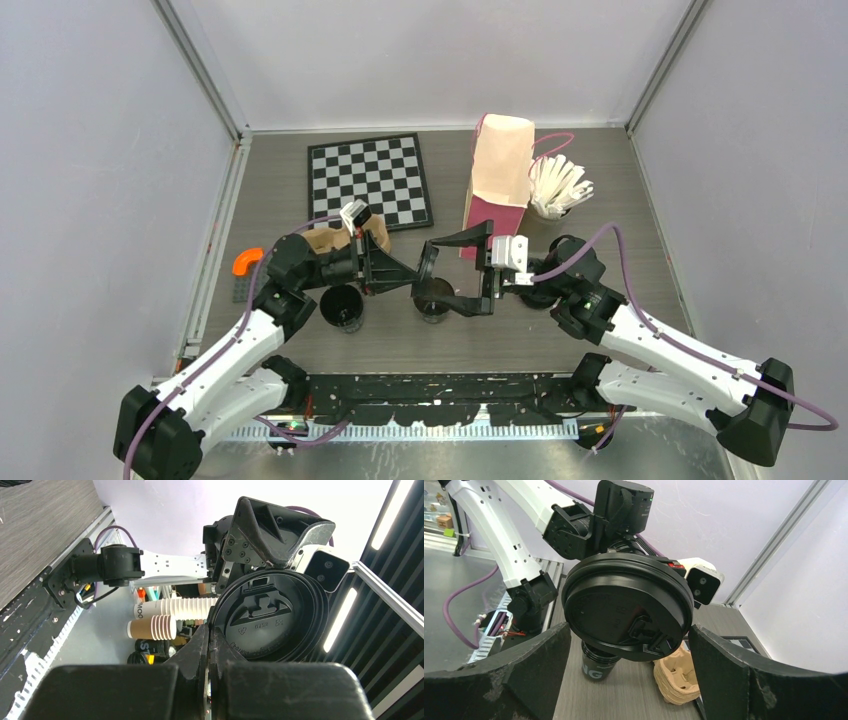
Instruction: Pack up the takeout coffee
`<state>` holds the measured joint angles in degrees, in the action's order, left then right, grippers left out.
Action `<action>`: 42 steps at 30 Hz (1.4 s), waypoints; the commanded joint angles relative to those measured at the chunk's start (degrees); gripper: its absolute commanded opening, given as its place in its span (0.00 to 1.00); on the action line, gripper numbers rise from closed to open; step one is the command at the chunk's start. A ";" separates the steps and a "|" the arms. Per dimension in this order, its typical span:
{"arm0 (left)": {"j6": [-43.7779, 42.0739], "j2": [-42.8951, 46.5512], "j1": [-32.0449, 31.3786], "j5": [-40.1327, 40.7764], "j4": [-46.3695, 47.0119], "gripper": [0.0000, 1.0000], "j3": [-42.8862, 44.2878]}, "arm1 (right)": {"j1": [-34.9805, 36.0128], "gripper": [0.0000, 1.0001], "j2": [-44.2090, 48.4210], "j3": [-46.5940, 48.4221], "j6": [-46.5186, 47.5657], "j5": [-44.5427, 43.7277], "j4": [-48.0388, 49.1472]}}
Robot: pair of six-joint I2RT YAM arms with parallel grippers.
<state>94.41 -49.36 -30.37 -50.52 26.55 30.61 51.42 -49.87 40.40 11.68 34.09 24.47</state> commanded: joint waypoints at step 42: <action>2.88 -2.44 -0.30 7.81 10.89 0.00 -1.34 | 1.14 0.92 0.71 -3.88 -4.87 -12.25 13.49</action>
<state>98.52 -52.16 -30.48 -42.63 35.09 29.54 52.18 -50.96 36.16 6.72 22.72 34.06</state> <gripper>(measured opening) 0.010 0.915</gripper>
